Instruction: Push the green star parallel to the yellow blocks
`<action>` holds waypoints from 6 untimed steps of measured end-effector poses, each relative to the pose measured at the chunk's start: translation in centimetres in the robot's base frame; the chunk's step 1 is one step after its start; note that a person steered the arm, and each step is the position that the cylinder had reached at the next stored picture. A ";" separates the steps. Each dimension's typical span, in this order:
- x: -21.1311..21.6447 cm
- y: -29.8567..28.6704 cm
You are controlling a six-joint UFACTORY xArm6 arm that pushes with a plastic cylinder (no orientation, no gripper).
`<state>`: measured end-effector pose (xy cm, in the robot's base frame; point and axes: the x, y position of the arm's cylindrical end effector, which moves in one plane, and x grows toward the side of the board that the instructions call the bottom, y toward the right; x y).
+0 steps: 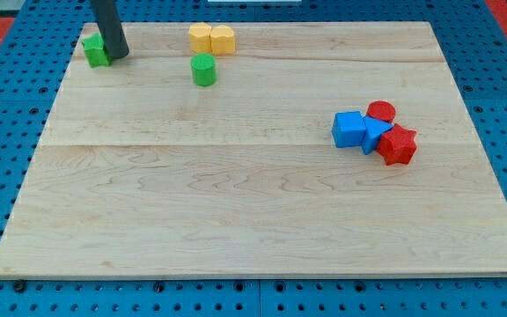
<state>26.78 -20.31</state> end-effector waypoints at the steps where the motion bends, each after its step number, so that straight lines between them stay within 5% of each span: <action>1: 4.1 -1.1; 3: 3.4 -6.4; 4: -0.3 -4.1; 6: -0.2 4.0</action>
